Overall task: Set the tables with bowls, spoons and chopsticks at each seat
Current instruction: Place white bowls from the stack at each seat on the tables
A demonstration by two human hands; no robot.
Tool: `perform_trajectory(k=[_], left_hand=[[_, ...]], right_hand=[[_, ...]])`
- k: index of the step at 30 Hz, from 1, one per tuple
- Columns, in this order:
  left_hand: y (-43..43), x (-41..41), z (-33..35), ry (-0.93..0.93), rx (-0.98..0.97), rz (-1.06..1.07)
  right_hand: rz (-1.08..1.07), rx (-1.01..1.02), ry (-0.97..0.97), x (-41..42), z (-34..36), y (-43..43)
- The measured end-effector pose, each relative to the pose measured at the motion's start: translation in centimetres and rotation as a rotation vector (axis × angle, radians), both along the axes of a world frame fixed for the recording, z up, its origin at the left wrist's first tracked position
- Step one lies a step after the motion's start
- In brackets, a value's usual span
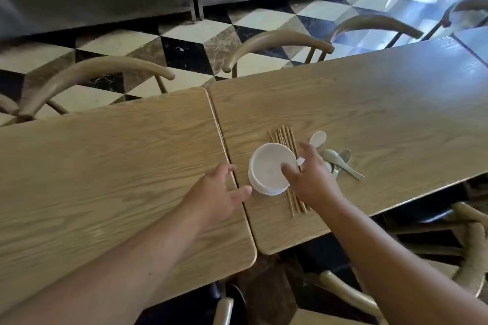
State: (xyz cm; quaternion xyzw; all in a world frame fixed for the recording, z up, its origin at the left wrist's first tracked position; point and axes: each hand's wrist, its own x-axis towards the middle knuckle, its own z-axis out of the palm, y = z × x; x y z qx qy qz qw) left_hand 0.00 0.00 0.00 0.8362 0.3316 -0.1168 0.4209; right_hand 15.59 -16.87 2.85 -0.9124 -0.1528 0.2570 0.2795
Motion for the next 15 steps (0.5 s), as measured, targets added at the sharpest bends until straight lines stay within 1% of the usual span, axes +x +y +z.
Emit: perform_trajectory(k=[2, 4, 6, 9, 12, 15], left_hand=[[-0.6, 1.6, -1.2, -0.013, -0.127, 0.089], [-1.2, 3.2, -2.1, -0.04, -0.304, 0.196], [-1.7, 4.6, -2.8, -0.056, -0.462, 0.302], [-2.3, 5.6, -3.4, -0.038, -0.583, 0.322], [-3.0, 6.1, -3.7, -0.032, -0.67, 0.362], [-3.3, 6.2, -4.1, -0.047, -0.774, 0.416]], right_hand=[[-0.064, 0.005, 0.13, 1.2, -1.5, 0.8], [-0.056, -0.001, 0.207, 2.1, -2.9, 1.4], [-0.067, -0.008, 0.194, 2.7, -4.1, 1.7], [-0.099, 0.005, 0.183, 3.5, -4.9, 1.8], [-0.107, -0.023, 0.237, 3.6, -5.4, 2.1], [-0.225, 0.02, 0.347, 3.4, -5.8, 2.4]])
